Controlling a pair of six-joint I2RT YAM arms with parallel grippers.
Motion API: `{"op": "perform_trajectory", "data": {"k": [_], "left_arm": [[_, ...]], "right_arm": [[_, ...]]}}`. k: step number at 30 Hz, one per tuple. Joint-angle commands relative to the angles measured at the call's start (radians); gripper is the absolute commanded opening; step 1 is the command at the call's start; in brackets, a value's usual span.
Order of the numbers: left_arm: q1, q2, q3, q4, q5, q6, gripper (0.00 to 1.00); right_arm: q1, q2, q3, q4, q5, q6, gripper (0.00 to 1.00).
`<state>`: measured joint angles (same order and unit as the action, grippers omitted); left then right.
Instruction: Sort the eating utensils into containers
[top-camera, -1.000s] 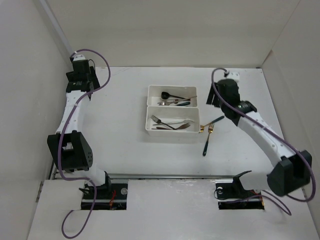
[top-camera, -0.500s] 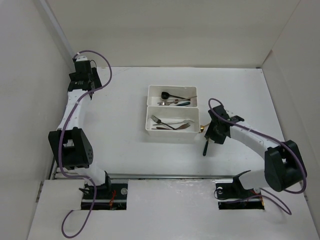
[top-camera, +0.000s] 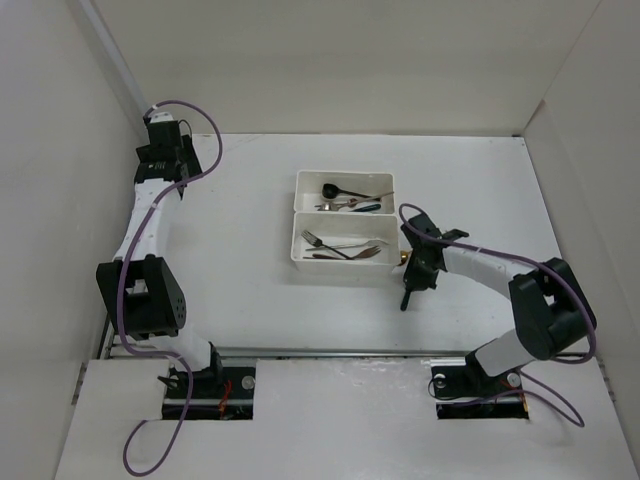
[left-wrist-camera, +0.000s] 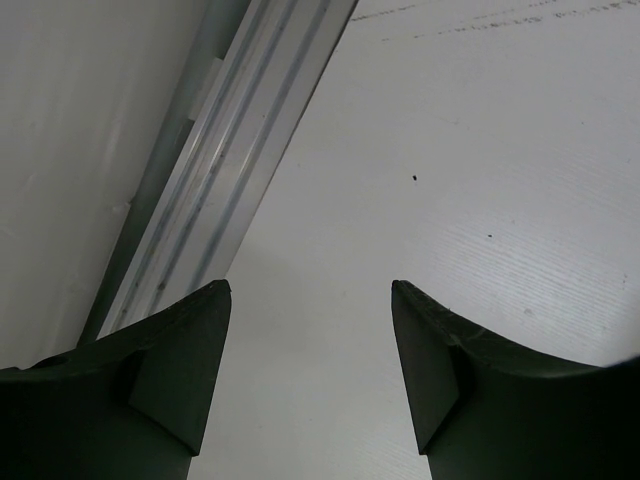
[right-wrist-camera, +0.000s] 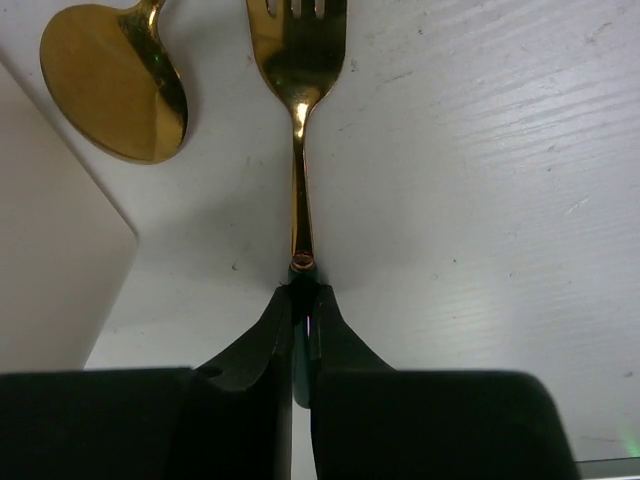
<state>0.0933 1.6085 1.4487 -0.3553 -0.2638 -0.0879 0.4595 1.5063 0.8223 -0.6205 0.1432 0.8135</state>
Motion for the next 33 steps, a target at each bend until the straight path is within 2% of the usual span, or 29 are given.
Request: {"op": "perform_trajectory", "data": {"k": [1, 3, 5, 8, 9, 10, 12, 13, 14, 16, 17, 19, 20, 23, 26, 27, 28, 29, 32, 33], "left_arm": [[0.010, -0.064, 0.010, 0.021, -0.018, -0.007, 0.63], [0.010, -0.064, 0.010, 0.021, -0.018, -0.007, 0.63], [0.010, -0.064, 0.010, 0.021, -0.018, -0.007, 0.63], [0.010, -0.064, 0.001, 0.021, -0.028, -0.007, 0.63], [0.010, -0.064, 0.001, 0.021, -0.028, -0.007, 0.63], [0.010, -0.064, 0.001, 0.021, -0.028, -0.007, 0.63], [0.010, -0.064, 0.001, 0.021, -0.028, -0.007, 0.63], [0.010, -0.064, 0.001, 0.021, -0.028, -0.007, 0.63], [0.010, -0.064, 0.001, 0.021, -0.028, -0.007, 0.63], [0.010, -0.075, 0.001, 0.021, -0.028, 0.002, 0.63], [0.010, -0.084, -0.008, 0.021, -0.028, 0.002, 0.63], [0.010, -0.093, -0.008, 0.030, -0.037, 0.002, 0.63], [0.019, -0.104, -0.019, 0.030, -0.037, 0.011, 0.63], [0.019, -0.114, -0.019, 0.039, -0.046, 0.022, 0.63], [0.029, -0.125, -0.028, 0.039, -0.057, 0.022, 0.63], [0.029, -0.134, -0.040, 0.039, -0.057, 0.022, 0.63], [0.029, -0.134, -0.040, 0.039, -0.057, 0.022, 0.64], [0.039, -0.134, -0.040, 0.039, -0.057, 0.022, 0.64], [0.039, -0.134, -0.040, 0.039, -0.057, 0.022, 0.64], [0.039, -0.134, -0.040, 0.039, -0.057, 0.022, 0.64]], "right_arm": [[-0.001, -0.006, -0.017, -0.016, 0.047, 0.059, 0.00], [-0.001, -0.065, 0.011, -0.077, 0.119, 0.070, 0.00], [-0.001, -0.119, 0.090, -0.122, 0.289, 0.059, 0.00], [-0.001, -0.210, 0.207, -0.121, 0.517, -0.107, 0.00], [0.022, -0.222, 0.283, -0.017, 0.547, -0.210, 0.00], [0.043, -0.222, 0.319, 0.037, 0.580, -0.407, 0.00], [0.126, -0.201, 0.414, 0.137, 0.666, -0.593, 0.00], [0.155, -0.184, 0.435, 0.244, 0.667, -0.694, 0.00], [0.186, -0.148, 0.446, 0.302, 0.667, -0.906, 0.00], [0.263, -0.115, 0.446, 0.420, 0.508, -1.098, 0.00], [0.283, -0.082, 0.446, 0.421, 0.427, -1.237, 0.00], [0.332, -0.051, 0.446, 0.404, 0.211, -1.332, 0.00], [0.349, -0.025, 0.436, 0.374, 0.161, -1.388, 0.00], [0.370, 0.000, 0.394, 0.354, 0.009, -1.427, 0.00], [0.381, 0.020, 0.364, 0.354, -0.056, -1.470, 0.00], [0.381, 0.020, 0.363, 0.354, -0.056, -1.470, 0.03], [0.390, 0.046, 0.363, 0.354, -0.022, -1.481, 0.22], [0.390, 0.046, 0.363, 0.354, -0.010, -1.481, 0.30], [0.390, 0.060, 0.397, 0.323, 0.021, -1.492, 0.61], [0.390, 0.043, 0.397, 0.323, 0.057, -1.492, 0.66]]}}
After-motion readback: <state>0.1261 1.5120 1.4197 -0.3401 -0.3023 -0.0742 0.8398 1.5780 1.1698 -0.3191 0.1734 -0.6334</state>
